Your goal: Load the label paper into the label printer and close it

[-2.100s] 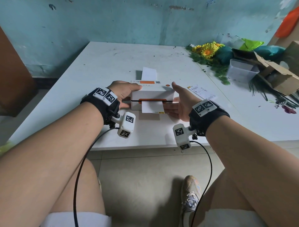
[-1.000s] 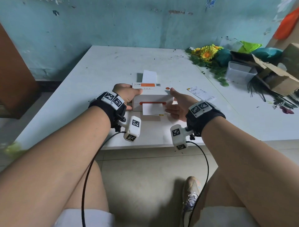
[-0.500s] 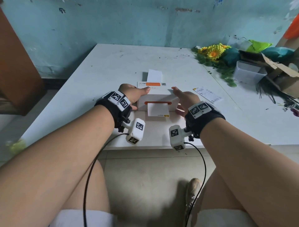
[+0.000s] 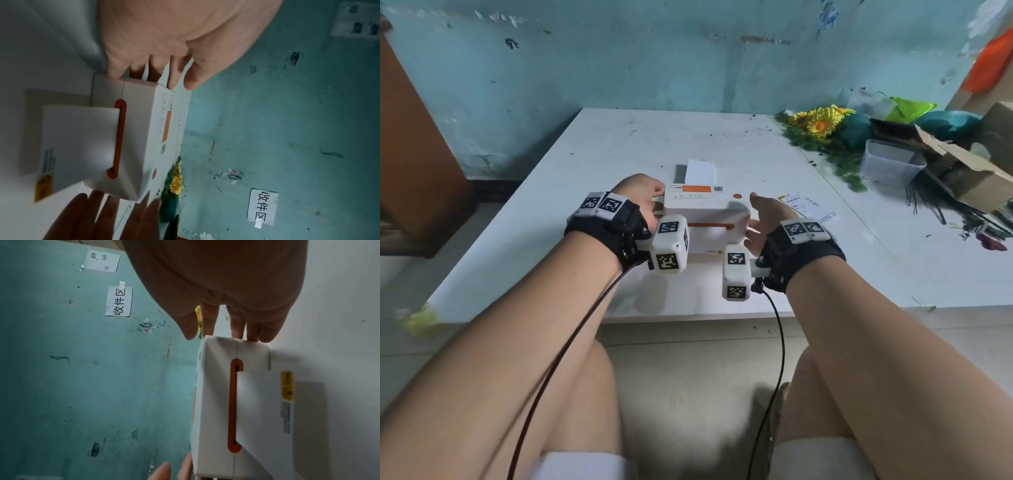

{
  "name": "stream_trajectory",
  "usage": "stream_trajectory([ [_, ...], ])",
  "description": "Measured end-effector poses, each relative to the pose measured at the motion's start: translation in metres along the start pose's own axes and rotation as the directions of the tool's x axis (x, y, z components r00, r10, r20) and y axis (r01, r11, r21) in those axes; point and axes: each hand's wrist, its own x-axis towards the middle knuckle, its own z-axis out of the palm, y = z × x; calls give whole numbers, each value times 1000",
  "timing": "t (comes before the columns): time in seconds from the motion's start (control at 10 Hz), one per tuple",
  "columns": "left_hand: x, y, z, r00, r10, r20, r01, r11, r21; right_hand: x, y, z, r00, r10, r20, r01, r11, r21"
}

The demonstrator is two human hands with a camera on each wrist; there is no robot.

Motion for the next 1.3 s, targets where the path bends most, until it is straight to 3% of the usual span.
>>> stream_trajectory([
  [0.1,3,-3,3,994,-102,28,105,981,-166,-7,-1,-1,998,59,-10,-58,994,97],
  [0.2,14,-11,0,990,-125,62,135,974,-184,-7,-1,-4,998,69,3,-69,987,145],
  [0.5,25,-16,-12,999,-38,30,37,998,53,-7,-6,-14,997,19,79,-27,994,103],
  [0.7,30,-16,-15,992,-66,107,63,998,29,-6,2,-3,998,1,67,-7,996,93],
  [1.0,36,-15,-17,992,-81,92,82,997,0,1,0,1,1000,-25,17,23,996,90],
  [1.1,35,-16,-15,994,-83,76,81,996,30,0,-4,0,999,-23,24,21,998,57],
  [1.2,36,-20,-18,998,-64,25,61,994,92,-4,-17,6,997,-72,-25,69,992,-106],
  [1.3,35,-20,-24,995,44,-93,-34,993,114,-7,-19,13,959,-271,-85,226,910,-348],
])
